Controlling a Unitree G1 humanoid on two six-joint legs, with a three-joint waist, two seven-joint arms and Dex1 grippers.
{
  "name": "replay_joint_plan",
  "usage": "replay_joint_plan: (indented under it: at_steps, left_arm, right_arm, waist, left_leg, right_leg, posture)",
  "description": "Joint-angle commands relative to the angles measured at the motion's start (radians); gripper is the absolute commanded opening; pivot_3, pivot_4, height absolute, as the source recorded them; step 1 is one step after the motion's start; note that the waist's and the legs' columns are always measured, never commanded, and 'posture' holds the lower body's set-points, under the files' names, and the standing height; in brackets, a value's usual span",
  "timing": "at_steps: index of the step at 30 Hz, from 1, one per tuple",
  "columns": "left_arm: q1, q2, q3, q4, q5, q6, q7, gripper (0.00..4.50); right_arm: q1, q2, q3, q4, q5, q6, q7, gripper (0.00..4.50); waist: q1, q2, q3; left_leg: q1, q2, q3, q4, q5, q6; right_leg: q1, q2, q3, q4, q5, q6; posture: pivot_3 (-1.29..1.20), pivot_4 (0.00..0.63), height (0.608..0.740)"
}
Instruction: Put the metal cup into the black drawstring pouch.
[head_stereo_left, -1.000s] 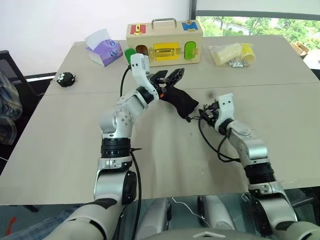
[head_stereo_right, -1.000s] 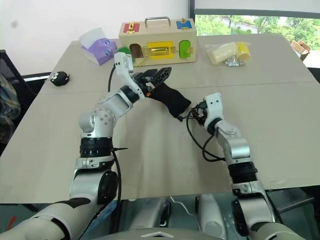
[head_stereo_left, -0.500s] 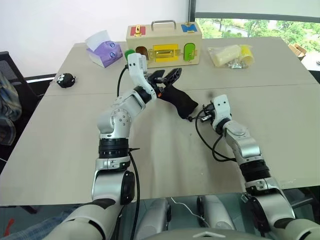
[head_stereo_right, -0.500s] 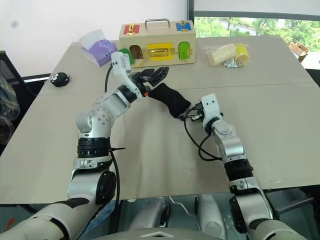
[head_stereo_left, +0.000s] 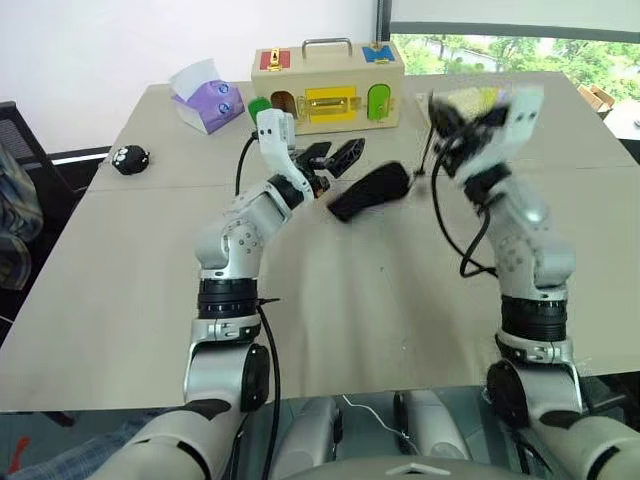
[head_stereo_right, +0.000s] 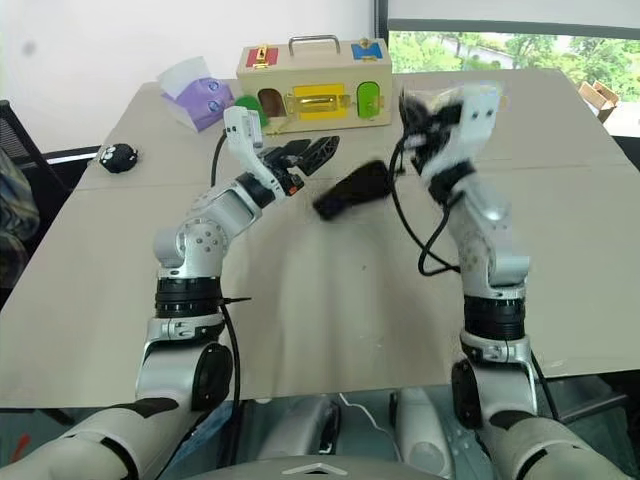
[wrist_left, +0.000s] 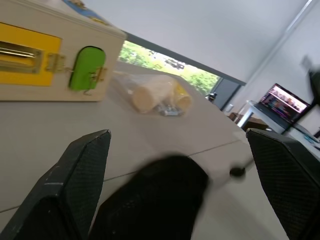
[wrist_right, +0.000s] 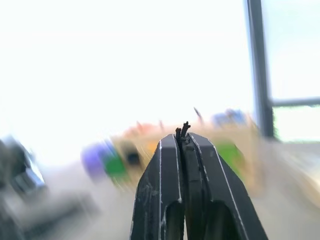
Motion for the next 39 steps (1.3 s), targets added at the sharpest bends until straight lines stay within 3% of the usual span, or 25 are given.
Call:
replay_joint_plan:
  at_steps: [1,9,18,21,23,26,28,39]
  left_arm:
    - [0.002,0.029,-0.074,-0.083,0.047,-0.158,-0.139,4.5]
    - [-0.065,0.054,-0.189,-0.034,0.217,-0.393,-0.21,4.5]
    - [-0.101,0.036,-0.215,-0.004,0.246,-0.438,-0.231,4.5]
    - [-0.095,0.029,-0.203,-0.003,0.232,-0.425,-0.233,3.7]
    - [-0.086,0.032,-0.203,-0.003,0.231,-0.414,-0.24,2.84]
    - [-0.07,0.036,-0.207,0.003,0.235,-0.403,-0.246,1.08]
    - [-0.063,0.037,-0.209,0.011,0.243,-0.401,-0.245,0.16]
    - [-0.069,0.031,-0.203,0.048,0.257,-0.405,-0.22,0.07]
  right_arm:
    - [-0.087,0.003,-0.014,-0.062,0.086,0.05,-0.037,0.06]
    - [-0.133,0.007,0.032,-0.064,0.126,0.08,-0.037,0.06]
    - [-0.141,0.012,0.063,-0.1,0.158,0.109,-0.059,0.06]
    - [-0.147,0.011,0.069,-0.1,0.162,0.108,-0.066,0.0]
    - [-0.152,0.007,0.069,-0.1,0.167,0.107,-0.07,0.0]
    - [-0.16,0.004,0.069,-0.099,0.174,0.106,-0.074,0.0]
    - [-0.168,0.002,0.066,-0.095,0.176,0.104,-0.075,0.0]
    - [-0.237,0.001,0.043,-0.077,0.205,0.088,-0.082,0.0]
  waist:
    - [0.001,0.0,0.0]
    - [0.003,0.0,0.0]
    - [0.0,0.0,0.0]
    - [0.001,0.0,0.0]
    - [0.0,0.0,0.0]
    - [0.001,0.0,0.0]
    - [0.0,0.0,0.0]
    - [0.001,0.0,0.0]
  left_leg:
    - [0.0,0.0,0.0,0.0,0.0,0.0]
    - [-0.001,-0.001,0.0,0.0,0.0,0.0]
    - [-0.002,0.0,-0.001,0.0,0.0,0.0]
    - [-0.002,0.0,-0.001,0.0,0.0,0.0]
    - [-0.002,0.0,-0.001,0.0,0.0,0.0]
    - [-0.003,-0.001,-0.001,0.0,0.0,0.0]
    - [-0.003,-0.001,-0.001,0.0,0.0,0.0]
    - [-0.003,-0.001,-0.001,0.0,0.0,0.0]
  right_leg:
    - [0.0,0.0,0.0,0.0,0.0,0.0]
    - [-0.001,0.0,-0.001,-0.001,0.0,0.0]
    - [-0.002,0.0,-0.001,0.0,0.0,0.0]
    - [-0.002,0.0,-0.001,-0.001,0.0,0.0]
    - [-0.002,0.0,-0.001,-0.001,0.0,0.0]
    - [-0.002,0.0,-0.001,-0.001,0.0,0.0]
    - [-0.002,0.0,-0.001,-0.001,0.0,0.0]
    - [-0.002,0.0,-0.001,-0.001,0.0,0.0]
  posture:
    - [0.0,0.15,0.71]
    - [0.0,0.15,0.71]
    - [0.0,0.15,0.71]
    - [0.0,0.15,0.71]
    - [0.0,0.15,0.71]
    - [0.0,0.15,0.71]
    - [0.0,0.15,0.71]
    - [0.0,0.15,0.71]
